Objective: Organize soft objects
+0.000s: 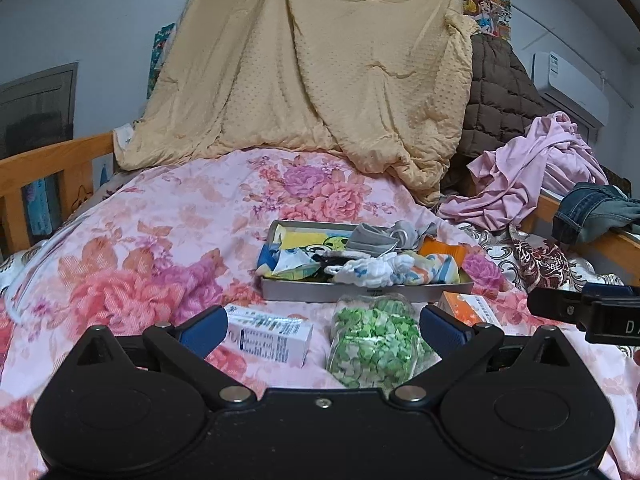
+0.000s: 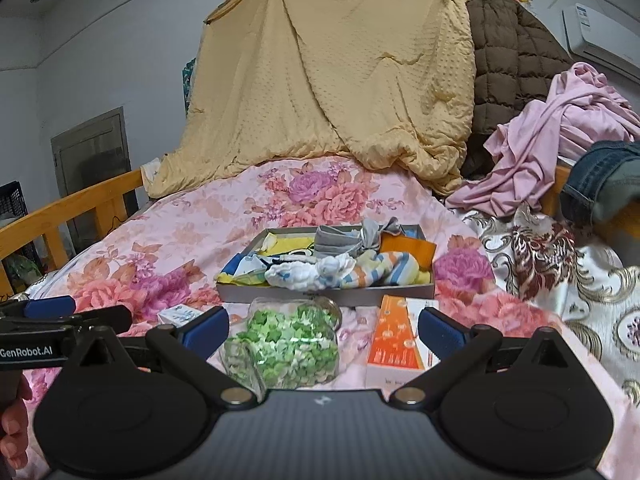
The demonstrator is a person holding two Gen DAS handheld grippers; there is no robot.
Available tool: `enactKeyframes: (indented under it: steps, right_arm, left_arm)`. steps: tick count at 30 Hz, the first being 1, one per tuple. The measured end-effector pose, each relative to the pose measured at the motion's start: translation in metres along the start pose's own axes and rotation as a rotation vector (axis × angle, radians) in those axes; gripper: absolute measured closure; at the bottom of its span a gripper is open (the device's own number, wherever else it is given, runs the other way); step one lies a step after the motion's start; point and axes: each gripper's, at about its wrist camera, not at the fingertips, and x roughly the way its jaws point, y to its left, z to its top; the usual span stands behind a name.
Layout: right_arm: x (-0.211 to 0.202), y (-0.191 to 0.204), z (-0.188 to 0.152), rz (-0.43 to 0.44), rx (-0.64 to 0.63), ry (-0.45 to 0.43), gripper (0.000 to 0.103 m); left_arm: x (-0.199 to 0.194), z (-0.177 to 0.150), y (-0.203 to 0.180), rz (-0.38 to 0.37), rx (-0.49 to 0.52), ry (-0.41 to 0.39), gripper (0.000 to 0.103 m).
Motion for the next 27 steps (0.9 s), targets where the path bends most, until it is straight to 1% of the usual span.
enactKeyframes:
  steps: [4, 10, 13, 17, 23, 27]
  right_arm:
    - [-0.006, 0.003, -0.015, -0.013, 0.000, 0.008, 0.000]
    - [-0.011, 0.009, -0.033, -0.024, -0.002, 0.010, 0.000]
    - [-0.012, 0.009, -0.041, -0.015, 0.011, 0.007, 0.000]
    - [-0.014, 0.012, -0.053, 0.004, 0.002, -0.006, 0.000]
    - [-0.011, 0.013, -0.059, 0.028, 0.012, 0.012, 0.000]
    - [-0.010, 0.009, -0.060, 0.015, 0.035, 0.008, 0.000]
  left_arm:
    - [-0.007, -0.009, 0.000, -0.002, 0.022, -0.003, 0.001]
    - [-0.011, -0.025, 0.002, 0.015, -0.012, 0.028, 0.001]
    - [-0.009, -0.033, 0.003, 0.010, -0.020, 0.061, 0.001]
    - [-0.008, -0.041, 0.000, 0.008, 0.000, 0.070, 0.001]
    - [-0.010, -0.049, -0.003, 0.017, 0.018, 0.054, 0.001]
    - [-0.013, -0.049, -0.001, 0.028, -0.011, 0.036, 0.001]
